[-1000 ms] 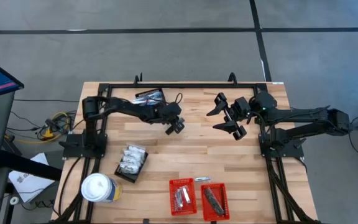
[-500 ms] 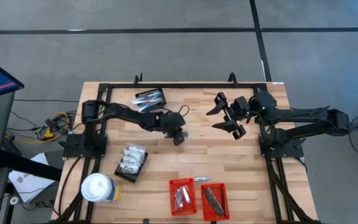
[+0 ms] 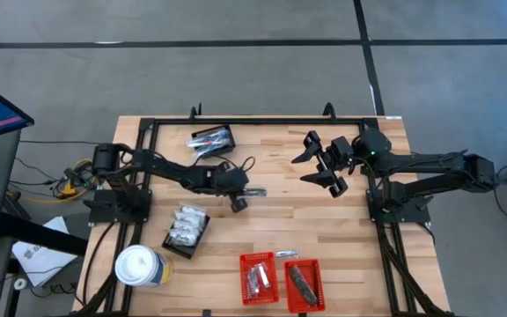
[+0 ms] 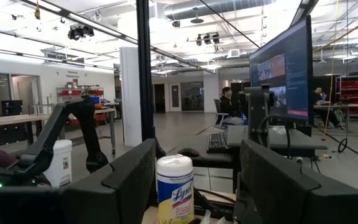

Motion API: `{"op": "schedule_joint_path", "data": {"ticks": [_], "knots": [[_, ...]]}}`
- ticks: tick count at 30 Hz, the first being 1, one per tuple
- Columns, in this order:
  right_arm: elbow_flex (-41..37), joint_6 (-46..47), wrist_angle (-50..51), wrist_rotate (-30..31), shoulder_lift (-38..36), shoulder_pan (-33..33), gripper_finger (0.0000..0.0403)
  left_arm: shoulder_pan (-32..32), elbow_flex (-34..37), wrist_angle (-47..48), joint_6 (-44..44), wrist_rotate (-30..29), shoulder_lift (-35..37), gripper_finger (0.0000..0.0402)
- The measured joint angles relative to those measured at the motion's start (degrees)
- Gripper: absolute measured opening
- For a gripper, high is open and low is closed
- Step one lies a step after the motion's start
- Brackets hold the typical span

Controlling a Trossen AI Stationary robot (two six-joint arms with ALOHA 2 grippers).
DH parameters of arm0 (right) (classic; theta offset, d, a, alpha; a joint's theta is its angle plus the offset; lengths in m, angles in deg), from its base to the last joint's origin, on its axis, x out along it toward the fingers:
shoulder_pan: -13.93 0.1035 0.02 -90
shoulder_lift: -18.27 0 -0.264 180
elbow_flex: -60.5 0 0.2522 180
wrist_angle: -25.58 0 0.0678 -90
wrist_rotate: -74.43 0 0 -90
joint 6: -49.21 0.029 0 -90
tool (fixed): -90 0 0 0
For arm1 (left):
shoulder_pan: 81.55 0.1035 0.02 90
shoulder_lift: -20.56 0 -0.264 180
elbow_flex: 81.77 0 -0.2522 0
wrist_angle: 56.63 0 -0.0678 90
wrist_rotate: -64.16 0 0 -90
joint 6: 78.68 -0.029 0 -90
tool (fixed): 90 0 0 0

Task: Pick & Place Travel size toiletries
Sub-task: Put the black hair brush into the right red bin

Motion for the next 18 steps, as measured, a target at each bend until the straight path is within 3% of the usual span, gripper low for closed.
{"op": "schedule_joint_path", "data": {"ticks": [7, 13, 18], "knots": [[0.0, 0.0, -0.2, 0.0, 0.0, 0.0, 0.0230, 0.4, 5.0, -4.3, -0.3, -4.0, 0.1, 0.0001], [0.0, 0.0, -0.3, 0.0, 0.0, 0.0, 0.0230, 0.6, 5.0, -6.2, -1.8, 0.1, 0.1, 0.0001], [0.0, 0.0, -0.3, 0.0, 0.0, 0.0, 0.0230, 0.5, 5.0, -6.5, -2.4, 0.1, 0.1, 0.0001]]}}
